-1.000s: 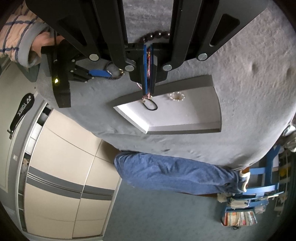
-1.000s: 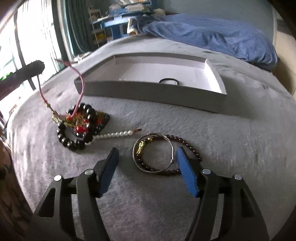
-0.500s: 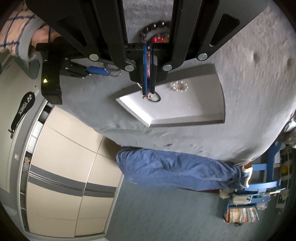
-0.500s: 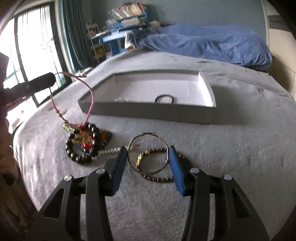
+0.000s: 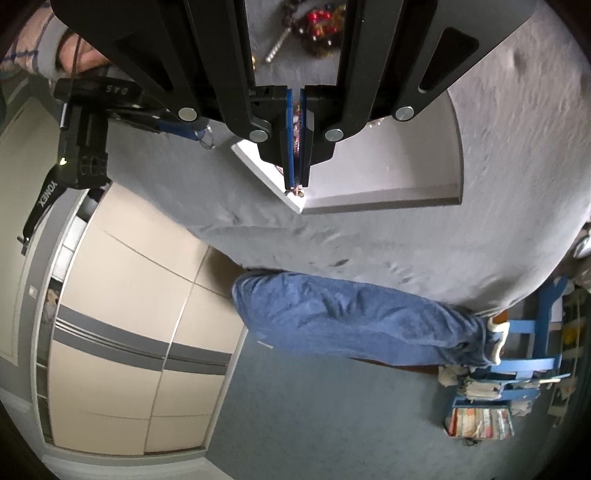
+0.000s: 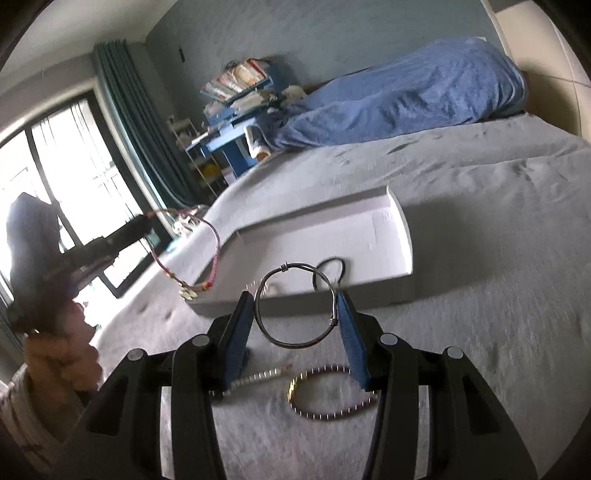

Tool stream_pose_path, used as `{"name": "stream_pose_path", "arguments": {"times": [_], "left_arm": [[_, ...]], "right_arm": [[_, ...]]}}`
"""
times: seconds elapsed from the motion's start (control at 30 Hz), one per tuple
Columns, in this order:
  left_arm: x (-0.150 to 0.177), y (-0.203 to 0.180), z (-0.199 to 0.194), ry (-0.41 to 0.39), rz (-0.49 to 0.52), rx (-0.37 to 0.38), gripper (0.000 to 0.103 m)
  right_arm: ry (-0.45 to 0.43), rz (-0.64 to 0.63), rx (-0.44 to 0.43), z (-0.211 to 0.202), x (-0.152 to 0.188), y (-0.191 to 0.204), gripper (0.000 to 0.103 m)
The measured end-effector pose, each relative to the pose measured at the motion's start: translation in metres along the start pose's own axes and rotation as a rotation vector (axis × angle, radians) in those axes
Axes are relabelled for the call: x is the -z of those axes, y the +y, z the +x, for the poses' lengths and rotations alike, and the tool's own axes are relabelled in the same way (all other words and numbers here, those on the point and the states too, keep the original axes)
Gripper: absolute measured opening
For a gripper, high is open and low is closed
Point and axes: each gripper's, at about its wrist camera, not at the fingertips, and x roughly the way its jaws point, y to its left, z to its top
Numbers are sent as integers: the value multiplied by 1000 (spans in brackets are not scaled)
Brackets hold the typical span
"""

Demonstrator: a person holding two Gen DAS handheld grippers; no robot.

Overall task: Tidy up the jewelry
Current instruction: 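Open the left tool over the tray while the right tool releases the bangle into it, then withdraw both tools from the tray back toward the remaining bracelets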

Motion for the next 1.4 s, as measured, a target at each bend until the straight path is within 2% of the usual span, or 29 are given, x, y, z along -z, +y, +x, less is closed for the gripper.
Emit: {"name": "stream_pose_path", "arguments": {"times": [0.17, 0.37, 0.47, 0.7, 0.73, 0.8, 0.83, 0.87, 0.93, 1.1, 1.23, 1.4], "left_arm": [[-5, 4, 17, 4, -9, -57, 3], [-3, 21, 41, 30, -25, -164, 3], [10, 37, 58, 92, -48, -231, 3], [35, 50, 82, 233, -49, -303, 3], [37, 51, 83, 242, -48, -309, 6], [39, 50, 83, 250, -47, -318, 25], [39, 48, 81, 247, -46, -314, 28], [39, 46, 81, 243, -41, -309, 32], [40, 39, 77, 234, -12, -305, 36], [41, 26, 66, 207, 41, -294, 64], [43, 18, 54, 185, 73, -291, 72], [49, 14, 39, 173, 90, -288, 76]], "right_arm": [[1, -24, 4, 14, -21, 5, 46], [71, -98, 98, 53, -34, 16, 46], [117, -132, 165, 75, -31, 15, 46], [196, -165, 273, 108, -18, -4, 46], [202, -165, 274, 109, -16, -5, 47], [206, -168, 276, 111, -15, -7, 53], [202, -170, 275, 111, -16, -8, 59], [193, -177, 272, 109, -15, -6, 61], [185, -182, 267, 107, -16, -5, 61], [149, -169, 261, 93, -14, -4, 63], [118, -150, 260, 76, -11, -4, 68], [113, -144, 264, 60, -1, -4, 70]]}}
